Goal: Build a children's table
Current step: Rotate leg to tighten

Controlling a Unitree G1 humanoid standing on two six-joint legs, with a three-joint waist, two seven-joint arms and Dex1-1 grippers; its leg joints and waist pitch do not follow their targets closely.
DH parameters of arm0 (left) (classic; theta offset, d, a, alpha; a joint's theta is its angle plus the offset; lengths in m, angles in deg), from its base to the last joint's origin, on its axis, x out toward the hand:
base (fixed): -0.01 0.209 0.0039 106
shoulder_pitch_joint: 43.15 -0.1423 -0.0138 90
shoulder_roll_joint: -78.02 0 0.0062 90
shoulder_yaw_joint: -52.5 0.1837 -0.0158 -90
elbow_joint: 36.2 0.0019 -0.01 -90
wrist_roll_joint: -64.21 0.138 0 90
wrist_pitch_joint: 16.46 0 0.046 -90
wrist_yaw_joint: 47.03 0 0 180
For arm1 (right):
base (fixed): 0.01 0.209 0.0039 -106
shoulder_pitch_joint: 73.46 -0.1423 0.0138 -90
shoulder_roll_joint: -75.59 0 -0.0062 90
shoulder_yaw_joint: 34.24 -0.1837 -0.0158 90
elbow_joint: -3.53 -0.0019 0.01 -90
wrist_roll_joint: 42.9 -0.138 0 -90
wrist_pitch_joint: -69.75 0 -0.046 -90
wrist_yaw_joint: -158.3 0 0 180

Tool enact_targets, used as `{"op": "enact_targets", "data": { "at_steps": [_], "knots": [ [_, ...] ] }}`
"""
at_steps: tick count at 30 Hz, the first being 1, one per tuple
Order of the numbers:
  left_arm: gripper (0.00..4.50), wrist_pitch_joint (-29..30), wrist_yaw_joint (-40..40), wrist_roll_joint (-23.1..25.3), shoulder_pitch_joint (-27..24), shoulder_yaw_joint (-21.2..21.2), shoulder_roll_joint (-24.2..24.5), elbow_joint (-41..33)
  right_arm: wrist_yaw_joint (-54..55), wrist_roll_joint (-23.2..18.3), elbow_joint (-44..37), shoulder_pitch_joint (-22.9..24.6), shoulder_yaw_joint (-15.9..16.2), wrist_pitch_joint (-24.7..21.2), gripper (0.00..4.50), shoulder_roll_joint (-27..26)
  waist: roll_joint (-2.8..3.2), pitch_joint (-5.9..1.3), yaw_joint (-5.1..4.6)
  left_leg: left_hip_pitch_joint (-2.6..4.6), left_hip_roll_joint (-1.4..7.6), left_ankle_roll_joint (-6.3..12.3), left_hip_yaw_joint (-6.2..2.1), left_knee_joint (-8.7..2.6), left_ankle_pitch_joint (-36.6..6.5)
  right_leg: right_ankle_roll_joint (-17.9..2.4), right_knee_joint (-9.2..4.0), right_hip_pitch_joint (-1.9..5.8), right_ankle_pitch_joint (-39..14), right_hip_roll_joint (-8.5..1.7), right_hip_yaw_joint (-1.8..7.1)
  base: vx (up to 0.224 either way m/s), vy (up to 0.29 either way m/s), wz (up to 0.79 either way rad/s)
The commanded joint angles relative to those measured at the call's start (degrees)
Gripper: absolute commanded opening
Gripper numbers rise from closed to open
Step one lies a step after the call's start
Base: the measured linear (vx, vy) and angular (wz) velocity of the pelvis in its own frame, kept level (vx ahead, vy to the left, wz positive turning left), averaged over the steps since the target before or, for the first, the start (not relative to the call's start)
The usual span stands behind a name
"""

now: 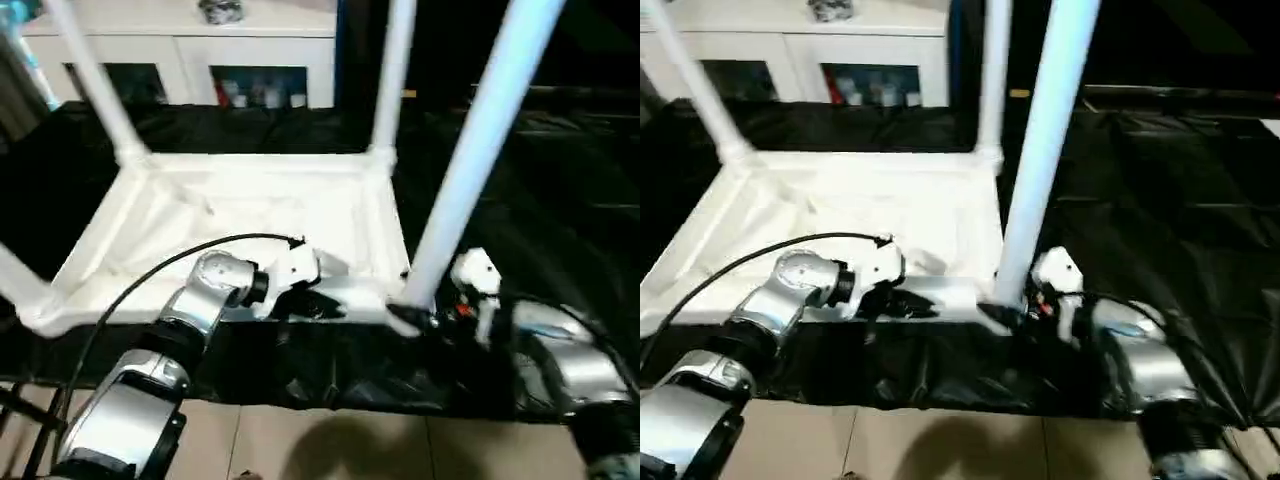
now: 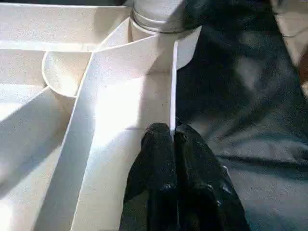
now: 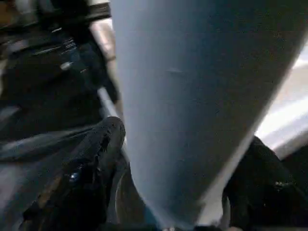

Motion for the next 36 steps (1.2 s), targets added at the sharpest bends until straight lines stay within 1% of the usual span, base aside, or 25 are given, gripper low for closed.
{"op": "enact_targets", "data": {
  "at_steps": [1,3,6,12,14,16,17,18,19,20,21,22,23,24,25,26,27,28,29,30,32,33,34,35,36],
  "knots": [
    [0.0,-0.78,-0.69,-1.8,1.32,-0.69,-0.19,-0.27,-4.26,-0.16,-0.83,1.2,4.41,-1.45,2.82,-0.88,-0.73,-3.08,0.27,0.1,3.11,6.45,-1.3,-3.66,-10.05,-13.35,-4.04,2.63,-9.25,-4.76,3.23,0.0,0.0,0.0],
    [0.0,-0.98,0.87,-1.99,1.4,-0.67,0.54,-0.26,-6.61,-0.68,-1.77,1.47,4.64,-3.05,2.75,0.08,-0.83,-3.1,0.33,0.1,3.05,5.98,-1.29,-3.61,-9.91,-13.39,-4.01,2.71,-9.56,-4.77,3.25,0.0,0.0,0.0],
    [0.0,-1.77,2.57,-1.85,1.45,-0.66,1.13,0.16,-8.53,-1.29,-2.97,1.67,4.69,-4.69,2.45,0.78,-0.82,-3.07,0.41,0.1,3.02,6.12,-1.28,-3.6,-9.85,-13.17,-4.11,2.69,-9.87,-4.75,3.2,0.0,0.0,0.0],
    [0.0,-1.7,3.01,-2.03,1.34,-0.72,1.04,0.01,-9.28,-2.04,-3.79,1.74,5.0,-6.17,2.2,0.95,-0.87,-3.07,0.86,0.29,3.16,5.33,-1.29,-3.66,-9.89,-13.04,-4.08,2.59,-10.34,-4.85,3.28,0.0,0.0,0.0],
    [0.0,-1.3,2.1,-1.89,1.22,-0.83,0.68,-0.05,-8.29,-2.16,-3.82,2.01,4.51,-6.5,2.14,0.38,-0.91,-3.11,1.05,0.37,3.18,5.29,-1.26,-3.65,-9.58,-13.01,-4.03,2.55,-10.05,-4.85,3.31,0.0,0.0,0.0],
    [0.0,-0.66,-2.19,-0.53,1.27,-0.74,-0.28,0.22,-4.25,-1.45,-3.99,2.86,3.28,-7.11,2.12,-0.96,-0.96,-2.98,1.22,0.37,3.22,5.09,-1.27,-3.71,-9.44,-12.82,-4.12,2.5,-9.99,-4.87,3.36,0.0,0.0,0.0],
    [0.0,-0.13,-3.87,-0.32,1.29,-0.91,-0.9,0.24,-2.3,-0.97,-3.68,3.18,2.85,-6.79,2.12,-1.8,-0.98,-2.95,1.16,0.33,3.16,4.9,-1.27,-3.71,-9.81,-12.76,-4.13,2.5,-10.59,-4.89,3.35,0.0,0.0,0.0],
    [0.0,0.34,-5.25,-0.25,1.3,-1.15,-1.51,0.26,-0.43,-0.46,-3.34,3.44,2.5,-6.52,2.09,-2.58,-0.98,-2.85,1.16,0.4,3.09,4.4,-1.31,-3.8,-10.79,-12.15,-4.4,2.48,-12.86,-4.99,3.3,0.0,0.0,0.0],
    [0.0,1.19,-6.92,-0.23,1.29,-1.41,-2.42,0.17,3.17,0.95,-2.24,3.49,2.07,-5.48,2.09,-3.79,-1.01,-2.71,1.07,0.45,3.05,4.15,-1.32,-3.88,-11.39,-11.67,-4.65,2.39,-14.49,-4.98,3.28,0.0,0.0,0.0],
    [0.0,1.75,-8.0,-0.22,1.28,-1.57,-3.02,0.11,5.64,1.96,-1.46,3.49,1.8,-4.74,2.08,-4.6,-0.96,-2.52,0.85,0.64,3.05,3.08,-1.42,-4.08,-12.69,-10.85,-4.99,2.17,-18.06,-5.08,3.3,0.0,0.0,0.0],
    [0.0,2.41,-10.22,0.08,1.2,-1.59,-4.27,-0.09,9.77,2.87,0.2,3.17,0.95,-4.04,2.05,-6.29,-0.96,-2.47,0.61,0.68,2.96,2.31,-1.64,-4.24,-13.76,-9.96,-5.33,2.27,-20.97,-5.19,3.26,0.0,0.0,0.0],
    [0.0,4.14,-13.26,0.13,1.12,-1.71,-6.6,-0.43,16.06,3.96,2.96,2.31,-0.34,-4.11,2.02,-8.81,-0.84,-2.36,0.28,0.8,2.91,1.55,-1.74,-4.43,-14.92,-9.39,-5.59,2.12,-22.93,-5.11,3.23,0.0,0.0,0.0],
    [0.0,4.54,-13.98,0.15,1.1,-1.71,-7.18,-0.52,17.53,4.16,3.61,2.09,-0.68,-4.16,1.99,-9.42,-0.92,-2.38,-0.01,0.96,2.98,1.08,-1.72,-4.5,-15.44,-9.34,-5.64,1.97,-23.31,-5.09,3.31,0.0,0.0,0.0],
    [0.0,5.15,-15.98,0.31,1.14,-1.7,-8.68,-0.5,20.91,4.73,5.36,1.37,-1.36,-3.71,1.98,-10.84,-0.71,-2.32,-0.38,1.13,2.85,0.52,-1.89,-4.52,-16.43,-9.23,-5.82,1.87,-24.33,-5.06,3.24,0.0,0.0,0.0],
    [0.0,6.03,-18.02,0.56,1.22,-1.6,-10.27,-0.39,24.52,5.24,6.93,0.58,-2.12,-3.83,1.97,-12.18,-0.83,-2.33,-0.65,1.19,2.84,0.43,-1.87,-4.54,-16.82,-9.23,-5.87,1.86,-24.41,-4.99,3.25,0.0,0.0,0.0],
    [0.0,6.51,-19.54,0.92,1.27,-1.29,-11.69,-0.29,27.61,5.42,8.32,-0.23,-2.91,-4.27,1.96,-13.34,-0.97,-2.26,-0.86,1.17,2.7,0.74,-1.91,-4.5,-17.26,-8.99,-6.03,1.88,-24.97,-4.95,3.28,0.0,0.0,0.0],
    [0.0,7.71,-22.73,1.2,1.53,-1.07,-14.6,0.12,32.75,5.59,11.02,-2.11,-4.21,-4.39,1.95,-15.75,-0.83,-2.26,-1.0,1.23,2.57,1.18,-1.85,-4.43,-17.57,-8.73,-6.2,1.79,-25.76,-4.97,3.3,0.0,0.0,0.0],
    [0.0,8.2,-23.75,1.17,1.62,-1.09,-15.54,0.25,34.16,5.61,11.84,-2.73,-4.61,-4.29,1.95,-16.55,-0.79,-2.19,-1.24,1.31,2.64,1.08,-1.83,-4.44,-18.02,-8.75,-6.25,1.61,-26.28,-4.96,3.33,0.0,0.0,0.0],
    [0.0,8.4,-24.96,1.59,1.76,-0.65,-16.77,0.43,37.36,5.82,13.98,-4.38,-5.16,-4.6,1.95,-17.91,-0.36,-2.22,-1.41,1.24,2.44,1.01,-2.01,-4.43,-18.06,-8.43,-6.35,1.75,-27.13,-5.0,3.17,0.0,0.0,0.0],
    [0.0,8.58,-25.89,1.96,1.89,-0.27,-17.74,0.62,40.51,6.35,16.05,-6.02,-5.41,-4.79,1.95,-19.0,-0.55,-2.24,-1.83,1.25,2.33,1.05,-1.96,-4.39,-18.35,-8.18,-6.6,1.58,-27.66,-4.89,3.12,0.0,0.0,0.0],
    [0.0,8.79,-26.87,2.39,1.95,0.18,-18.57,0.69,43.94,7.28,18.34,-7.73,-5.77,-4.77,1.95,-20.23,-0.54,-2.26,-2.07,0.88,2.14,1.81,-1.97,-4.39,-18.0,-7.52,-6.69,1.79,-27.89,-4.78,3.05,0.0,0.0,0.0],
    [0.0,8.85,-26.92,2.42,1.9,0.22,-18.7,0.58,44.2,7.5,18.7,-8.04,-5.71,-4.46,1.95,-20.49,-0.52,-2.37,-2.19,0.97,2.05,2.17,-1.99,-4.3,-18.2,-7.13,-6.78,1.72,-28.83,-4.84,2.99,0.0,0.0,0.0],
    [0.0,8.83,-26.74,2.7,1.62,0.54,-18.96,0.02,44.63,8.4,19.85,-9.46,-5.26,-2.75,1.95,-21.97,-0.33,-2.35,-2.18,0.87,2.05,2.33,-1.99,-4.31,-18.15,-6.9,-6.84,1.74,-29.19,-4.89,2.99,0.0,0.0,0.0],
    [0.0,8.87,-26.71,2.88,1.47,0.74,-18.96,-0.32,44.76,8.77,20.36,-10.11,-5.1,-1.83,2.51,-22.7,-0.27,-2.46,-2.25,0.77,2.04,2.42,-2.02,-4.31,-17.92,-6.64,-6.93,1.71,-29.29,-4.95,2.99,0.0,0.0,0.0],
    [0.0,8.76,-26.62,2.92,1.37,0.65,-18.5,-0.49,44.79,9.05,20.24,-10.36,-5.1,-0.88,2.65,-22.95,-0.48,-2.46,-2.29,0.53,2.09,2.66,-2.09,-4.42,-17.57,-6.54,-6.82,1.87,-28.72,-4.87,2.94,0.0,0.0,0.0]
  ]
}}
